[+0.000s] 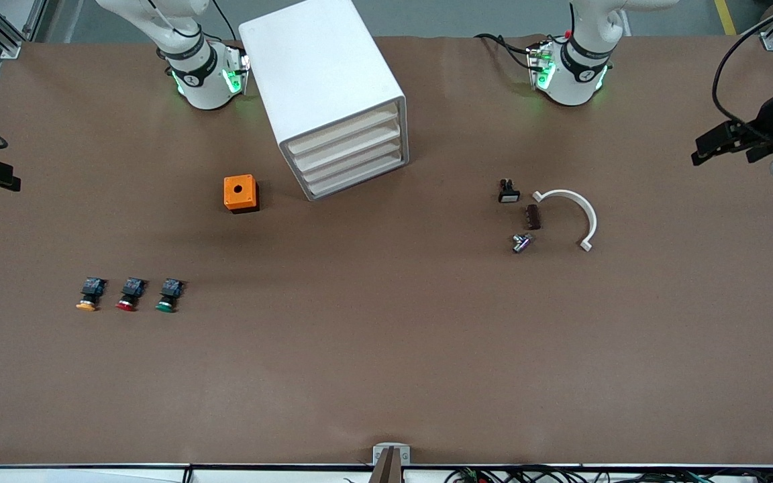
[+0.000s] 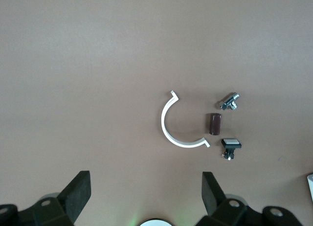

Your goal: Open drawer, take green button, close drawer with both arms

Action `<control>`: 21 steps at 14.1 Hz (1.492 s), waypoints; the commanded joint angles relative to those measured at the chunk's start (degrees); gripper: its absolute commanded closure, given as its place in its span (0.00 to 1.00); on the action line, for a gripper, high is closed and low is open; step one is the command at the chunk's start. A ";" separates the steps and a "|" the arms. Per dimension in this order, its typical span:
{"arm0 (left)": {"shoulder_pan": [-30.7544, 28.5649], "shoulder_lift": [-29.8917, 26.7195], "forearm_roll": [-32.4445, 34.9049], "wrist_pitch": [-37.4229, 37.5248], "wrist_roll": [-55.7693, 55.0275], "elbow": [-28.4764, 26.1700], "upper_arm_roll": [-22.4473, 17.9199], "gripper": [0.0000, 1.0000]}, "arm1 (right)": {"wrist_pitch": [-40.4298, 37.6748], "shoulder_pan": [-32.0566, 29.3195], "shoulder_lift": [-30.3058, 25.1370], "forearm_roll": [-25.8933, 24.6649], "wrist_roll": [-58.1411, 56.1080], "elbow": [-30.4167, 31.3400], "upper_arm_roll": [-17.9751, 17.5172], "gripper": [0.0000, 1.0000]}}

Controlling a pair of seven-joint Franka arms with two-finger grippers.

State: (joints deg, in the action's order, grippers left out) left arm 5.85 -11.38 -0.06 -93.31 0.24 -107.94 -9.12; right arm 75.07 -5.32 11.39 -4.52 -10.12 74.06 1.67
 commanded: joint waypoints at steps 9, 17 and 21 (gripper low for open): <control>-3.04 -6.73 -0.64 -8.38 1.28 -6.77 4.89 0.00 | -3.78 -0.39 -0.58 0.73 0.01 -5.40 -0.35 0.00; -4.36 0.90 -0.73 -8.20 -0.86 6.39 9.12 0.00 | -10.81 -0.39 -3.92 4.68 -0.60 -7.18 -0.53 0.00; -3.31 10.32 -0.82 -5.31 -3.49 18.10 9.20 0.00 | -10.91 -0.04 -4.19 4.25 -0.60 -6.83 -0.79 0.00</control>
State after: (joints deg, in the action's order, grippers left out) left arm 2.74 -6.56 -0.14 -101.58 -1.85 -97.37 -0.64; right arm 64.54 -5.23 7.85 -0.80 -10.19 66.75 1.11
